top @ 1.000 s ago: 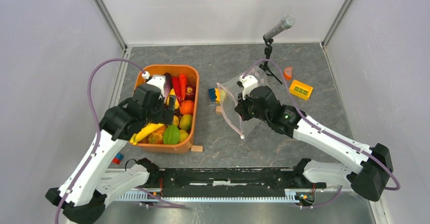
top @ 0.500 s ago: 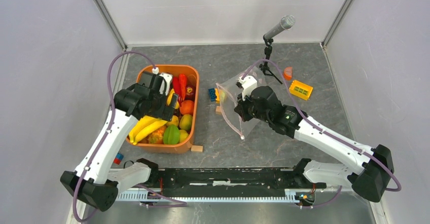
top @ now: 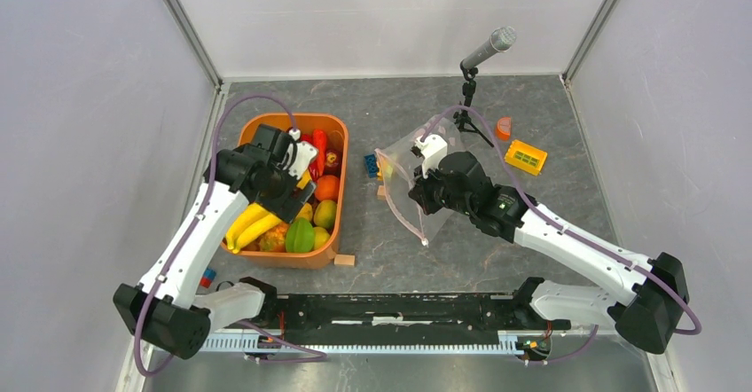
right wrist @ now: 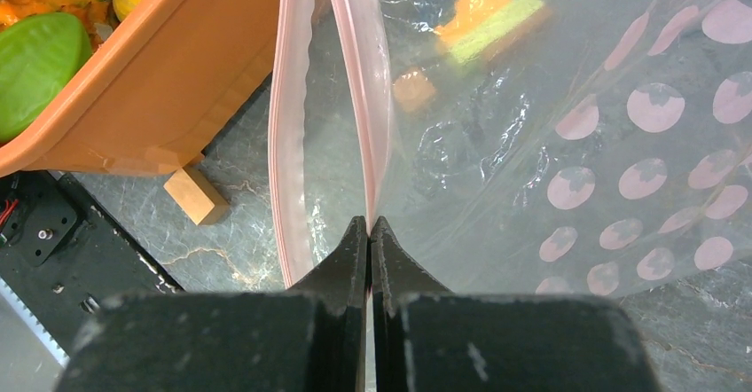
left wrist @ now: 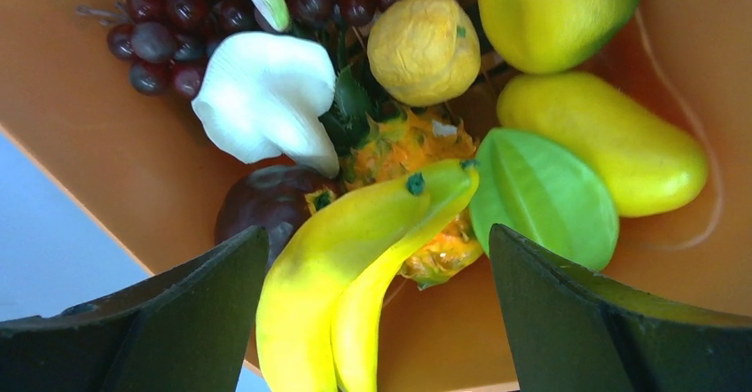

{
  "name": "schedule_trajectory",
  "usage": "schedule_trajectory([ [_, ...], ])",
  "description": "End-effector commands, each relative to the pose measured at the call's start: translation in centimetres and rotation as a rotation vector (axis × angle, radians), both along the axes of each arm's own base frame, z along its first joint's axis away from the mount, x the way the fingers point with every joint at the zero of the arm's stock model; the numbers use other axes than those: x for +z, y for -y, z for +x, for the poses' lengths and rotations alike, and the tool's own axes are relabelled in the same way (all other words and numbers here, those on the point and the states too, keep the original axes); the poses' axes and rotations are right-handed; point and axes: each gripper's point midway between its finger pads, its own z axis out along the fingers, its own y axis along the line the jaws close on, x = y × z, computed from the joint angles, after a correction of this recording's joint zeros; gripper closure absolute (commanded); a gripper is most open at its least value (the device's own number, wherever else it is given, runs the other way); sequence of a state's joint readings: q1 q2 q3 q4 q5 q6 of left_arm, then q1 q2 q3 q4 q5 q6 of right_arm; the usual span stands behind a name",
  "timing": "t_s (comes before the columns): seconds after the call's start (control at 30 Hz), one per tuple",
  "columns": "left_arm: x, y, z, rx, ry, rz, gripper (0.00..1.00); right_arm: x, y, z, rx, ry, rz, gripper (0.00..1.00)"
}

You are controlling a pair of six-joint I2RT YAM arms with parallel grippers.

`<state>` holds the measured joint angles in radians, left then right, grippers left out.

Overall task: Place the food in the zip-top bag and seal the zipper
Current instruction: Pick up the fake fruit from the bin.

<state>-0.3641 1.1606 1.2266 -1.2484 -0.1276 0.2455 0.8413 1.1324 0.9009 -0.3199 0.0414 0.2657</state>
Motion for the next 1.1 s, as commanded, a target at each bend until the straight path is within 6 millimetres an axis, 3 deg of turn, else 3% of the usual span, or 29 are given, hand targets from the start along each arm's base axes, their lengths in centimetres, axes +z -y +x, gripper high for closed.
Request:
schedule_trajectory([
  [0.0, -0.4, -1.1, -0.8, -0.122, 0.000, 0.031, 0.00, 1.3, -0.3, 0.3, 0.015, 0.044, 0.037, 1.00],
  [0.23, -2.5, -1.5, 0.7, -0.136, -0.031, 0.042, 0.00, 1.5, 0.0, 0.0, 0.014, 0.048, 0.044, 1.00],
  [0.37, -2.0, -0.9, 1.1, -0.132, -0.036, 0.009, 0.12, 1.8, 0.3, -0.1, 0.005, 0.059, 0.051, 1.00],
  [0.47, -0.3, -0.9, 1.3, -0.130, 0.023, 0.001, 0.35, 2.1, 0.5, -0.1, -0.004, 0.064, 0.054, 1.00],
  [0.57, 1.4, -0.9, 1.0, -0.132, 0.092, -0.019, 0.67, 2.1, 0.5, -0.1, -0.008, 0.064, 0.058, 1.00],
  [0.6, 1.7, -1.0, 0.8, -0.132, 0.111, -0.021, 0.71, 2.1, 0.5, -0.1, -0.010, 0.062, 0.059, 1.00],
  [0.8, 4.4, -0.5, 0.5, -0.139, 0.209, -0.074, 0.73, 2.0, 0.5, 0.0, -0.025, 0.054, 0.067, 1.00],
  [1.07, 12.1, 7.1, 1.5, -0.203, 0.395, -0.530, 0.82, 1.9, 0.8, 0.4, -0.075, 0.053, 0.090, 1.00],
])
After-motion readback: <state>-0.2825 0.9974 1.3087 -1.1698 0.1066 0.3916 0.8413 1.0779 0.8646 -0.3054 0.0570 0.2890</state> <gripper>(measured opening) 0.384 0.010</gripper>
